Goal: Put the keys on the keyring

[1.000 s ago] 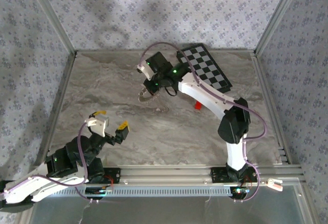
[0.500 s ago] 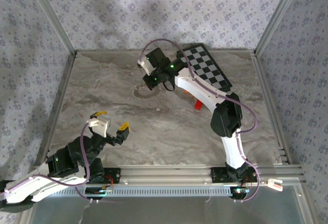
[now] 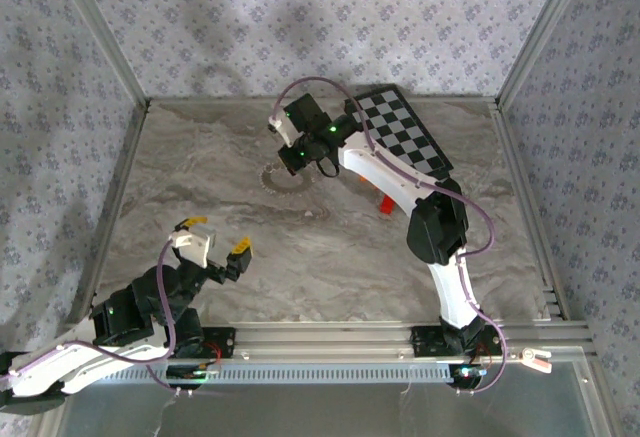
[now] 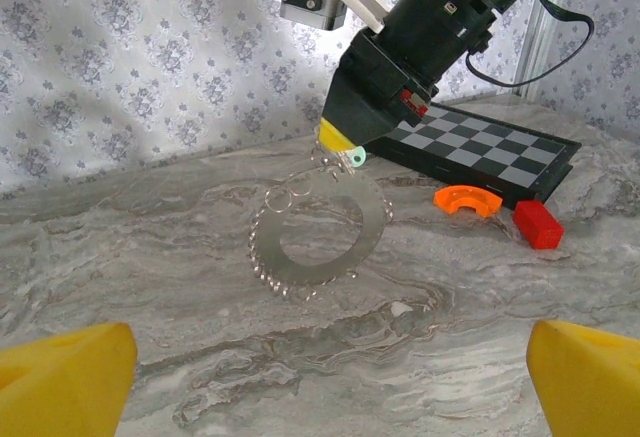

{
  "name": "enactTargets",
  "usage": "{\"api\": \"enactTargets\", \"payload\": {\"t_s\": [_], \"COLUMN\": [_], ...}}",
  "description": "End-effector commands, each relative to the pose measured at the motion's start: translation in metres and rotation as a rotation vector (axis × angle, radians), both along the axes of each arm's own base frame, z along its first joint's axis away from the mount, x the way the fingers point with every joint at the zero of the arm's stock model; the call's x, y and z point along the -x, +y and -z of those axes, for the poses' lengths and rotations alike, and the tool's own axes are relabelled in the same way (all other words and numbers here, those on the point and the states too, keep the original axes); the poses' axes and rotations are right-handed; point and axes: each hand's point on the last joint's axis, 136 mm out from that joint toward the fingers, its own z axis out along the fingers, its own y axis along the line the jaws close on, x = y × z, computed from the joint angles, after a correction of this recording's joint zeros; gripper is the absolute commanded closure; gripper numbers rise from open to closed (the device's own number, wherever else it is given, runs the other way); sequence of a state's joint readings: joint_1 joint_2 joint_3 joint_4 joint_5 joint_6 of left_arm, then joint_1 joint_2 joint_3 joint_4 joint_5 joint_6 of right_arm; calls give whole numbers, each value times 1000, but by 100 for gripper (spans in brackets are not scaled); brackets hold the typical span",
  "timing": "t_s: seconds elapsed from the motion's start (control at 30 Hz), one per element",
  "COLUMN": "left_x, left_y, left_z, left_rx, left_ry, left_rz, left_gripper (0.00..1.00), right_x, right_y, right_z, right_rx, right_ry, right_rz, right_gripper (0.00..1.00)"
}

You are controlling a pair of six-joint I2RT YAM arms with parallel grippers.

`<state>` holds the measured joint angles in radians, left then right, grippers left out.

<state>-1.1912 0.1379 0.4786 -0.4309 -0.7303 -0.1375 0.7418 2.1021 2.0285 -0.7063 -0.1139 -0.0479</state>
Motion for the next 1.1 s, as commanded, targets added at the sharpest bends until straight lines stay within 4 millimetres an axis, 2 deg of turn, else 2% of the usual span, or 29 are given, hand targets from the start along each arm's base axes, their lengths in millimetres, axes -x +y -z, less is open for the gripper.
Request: {"api": "enactTargets", "payload": {"t_s": [0.0, 0.2, 0.57, 0.83, 1.07], "left_x": [0, -1, 0, 1, 1], "left_y": [7, 11, 17, 18, 19], "left_z": [-9, -10, -15, -15, -16], "left_rx": [15, 6, 24, 27, 30], "left_ry": [-24, -29, -42, -45, -46], "left_rz": [-21, -41, -50, -50, -50], "left_gripper": [0, 0, 0, 0, 1], "right_x": [3, 13, 42, 65, 78], "right_y": [2, 1, 4, 9, 7], "right_z": [-9, -7, 6, 27, 36], "right_rx": [-30, -25, -31, -8, -15], "right_ry": [-6, -4, 29, 82, 126], "right_rz": [-7, -26, -72, -119, -134], "right_gripper": [100, 100, 100, 100, 100]}}
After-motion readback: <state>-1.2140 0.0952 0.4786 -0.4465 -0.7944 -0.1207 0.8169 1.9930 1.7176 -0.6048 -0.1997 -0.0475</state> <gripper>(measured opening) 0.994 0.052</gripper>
